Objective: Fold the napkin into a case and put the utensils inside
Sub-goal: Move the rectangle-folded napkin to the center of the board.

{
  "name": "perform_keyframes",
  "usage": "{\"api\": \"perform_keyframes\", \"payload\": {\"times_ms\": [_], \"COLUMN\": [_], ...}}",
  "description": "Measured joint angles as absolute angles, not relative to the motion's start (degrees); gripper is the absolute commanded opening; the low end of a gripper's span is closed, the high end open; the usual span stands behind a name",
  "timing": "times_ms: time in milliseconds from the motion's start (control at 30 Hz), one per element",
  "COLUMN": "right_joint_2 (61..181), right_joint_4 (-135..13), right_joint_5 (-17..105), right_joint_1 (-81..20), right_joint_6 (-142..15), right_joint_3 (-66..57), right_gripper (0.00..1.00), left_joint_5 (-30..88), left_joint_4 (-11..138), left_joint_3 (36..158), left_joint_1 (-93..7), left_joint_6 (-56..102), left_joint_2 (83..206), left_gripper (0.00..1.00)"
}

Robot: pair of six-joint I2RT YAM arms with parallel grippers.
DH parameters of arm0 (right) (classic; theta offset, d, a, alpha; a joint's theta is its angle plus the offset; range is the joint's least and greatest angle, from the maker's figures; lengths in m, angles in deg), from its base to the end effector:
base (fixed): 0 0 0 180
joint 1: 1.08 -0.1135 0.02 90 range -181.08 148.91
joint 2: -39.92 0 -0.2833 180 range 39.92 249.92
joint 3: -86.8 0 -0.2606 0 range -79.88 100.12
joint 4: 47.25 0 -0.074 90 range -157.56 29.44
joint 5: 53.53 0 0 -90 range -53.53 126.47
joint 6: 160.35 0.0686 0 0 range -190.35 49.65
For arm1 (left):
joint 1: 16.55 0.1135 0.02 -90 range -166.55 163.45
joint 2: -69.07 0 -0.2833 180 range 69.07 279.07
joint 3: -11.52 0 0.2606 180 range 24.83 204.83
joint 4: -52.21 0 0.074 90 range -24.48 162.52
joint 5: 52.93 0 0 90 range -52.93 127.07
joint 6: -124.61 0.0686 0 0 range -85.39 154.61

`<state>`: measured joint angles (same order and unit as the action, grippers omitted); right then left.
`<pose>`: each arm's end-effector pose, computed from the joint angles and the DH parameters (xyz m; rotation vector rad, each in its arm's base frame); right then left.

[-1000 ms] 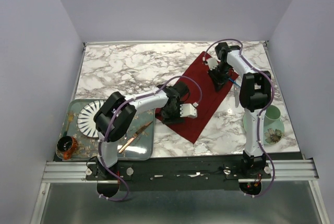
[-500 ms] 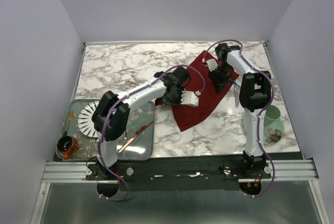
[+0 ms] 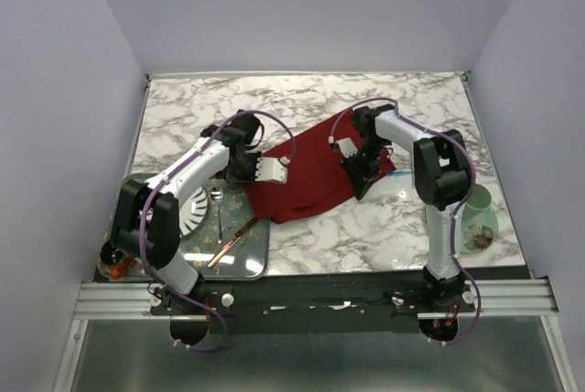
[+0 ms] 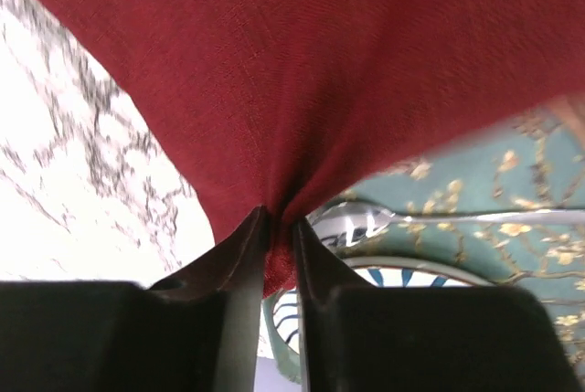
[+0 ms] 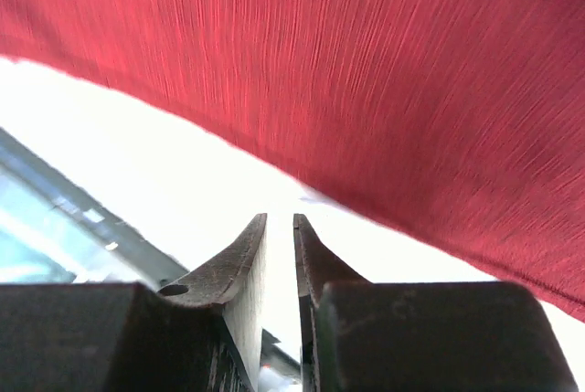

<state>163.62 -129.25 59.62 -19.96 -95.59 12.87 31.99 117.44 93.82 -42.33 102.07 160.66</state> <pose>0.3722 0.1558 0.1351 1.0556 -2.7396 -0.6140 0.2882 -0.1460 0.2175 2.0889 1.9503 0.0197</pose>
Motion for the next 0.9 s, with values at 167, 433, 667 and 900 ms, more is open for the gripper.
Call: {"api": "perform_keyframes", "payload": {"times_ms": [167,433,667,900], "right_joint_2": [161.7,160.28,162.33,169.46], "right_joint_4": [-129.7,-130.69,-128.13,-124.92], "right_joint_5": [63.78,64.24,57.13,48.83], "right_joint_1": [-21.58,-19.67,-18.73,-18.12], "right_joint_6": [-93.99,-94.32,-95.69,-96.0], "right_joint_3": [9.74,19.21,24.25,26.62], "right_gripper": [0.31,0.37,0.36,0.3], "left_joint_5": [30.15,24.06,19.12,20.56], "left_joint_4": [117.9,117.73,117.42,113.95], "left_joint_3": [96.67,99.27,98.41,91.33], "left_joint_1": [-36.04,-33.83,-36.34,-47.93], "left_joint_6": [103.08,98.55,83.75,69.35], "left_joint_2": [162.52,160.33,155.28,155.48], "left_gripper": [0.48,0.63,0.72,0.72]}}
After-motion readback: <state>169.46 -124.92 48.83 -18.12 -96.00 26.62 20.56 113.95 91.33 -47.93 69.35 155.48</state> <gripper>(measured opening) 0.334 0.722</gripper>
